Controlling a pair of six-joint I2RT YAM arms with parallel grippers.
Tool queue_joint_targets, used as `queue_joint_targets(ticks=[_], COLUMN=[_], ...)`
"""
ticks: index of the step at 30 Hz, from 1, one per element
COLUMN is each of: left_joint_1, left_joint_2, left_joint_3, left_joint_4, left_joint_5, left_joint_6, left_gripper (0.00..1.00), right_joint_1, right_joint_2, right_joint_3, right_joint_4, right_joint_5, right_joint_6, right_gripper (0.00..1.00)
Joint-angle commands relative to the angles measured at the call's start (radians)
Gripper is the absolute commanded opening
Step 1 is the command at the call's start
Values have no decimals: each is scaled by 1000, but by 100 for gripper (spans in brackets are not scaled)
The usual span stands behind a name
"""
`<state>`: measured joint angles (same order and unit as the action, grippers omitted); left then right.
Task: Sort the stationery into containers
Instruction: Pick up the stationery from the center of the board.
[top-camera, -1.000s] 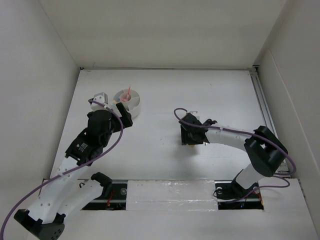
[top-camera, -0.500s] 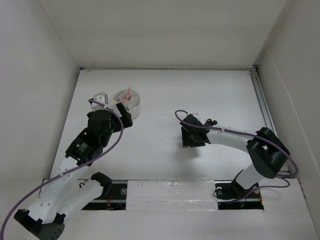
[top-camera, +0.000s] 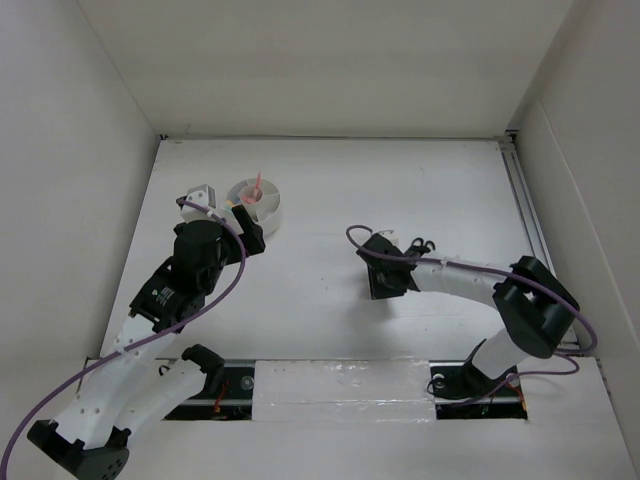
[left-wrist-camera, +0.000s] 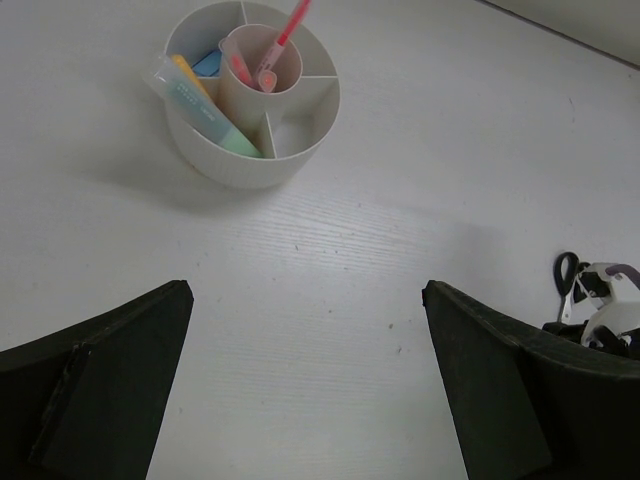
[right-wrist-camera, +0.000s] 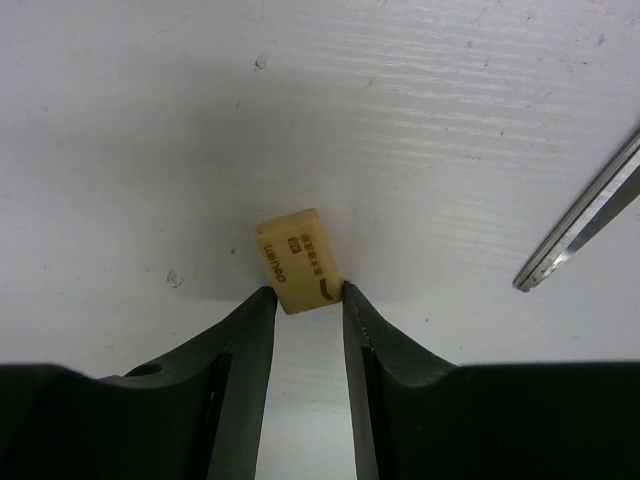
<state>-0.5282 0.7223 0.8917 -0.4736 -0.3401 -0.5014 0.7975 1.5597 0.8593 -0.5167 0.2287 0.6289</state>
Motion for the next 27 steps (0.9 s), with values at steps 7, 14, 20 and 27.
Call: queue_joint_targets(ticks=[7, 14, 20, 27], left_joint_1=[2, 2, 2, 2], left_joint_2=[-12, -12, -12, -12], left_joint_3=[-2, -2, -2, -2], left_joint_4=[36, 36, 36, 46], left_joint_5=[6, 6, 16, 16], left_joint_6=[14, 14, 14, 23], left_gripper=[100, 100, 100, 100], right_joint_1=[65, 65, 54, 25], right_joint_2=[43, 66, 85, 76], right_joint_3=[-8, 3, -8, -39], right_joint_4=[4, 15, 50, 98], right_joint_5=[-39, -20, -8, -8], right_joint_6=[11, 9, 18, 18], right_gripper=[46, 49, 47, 46])
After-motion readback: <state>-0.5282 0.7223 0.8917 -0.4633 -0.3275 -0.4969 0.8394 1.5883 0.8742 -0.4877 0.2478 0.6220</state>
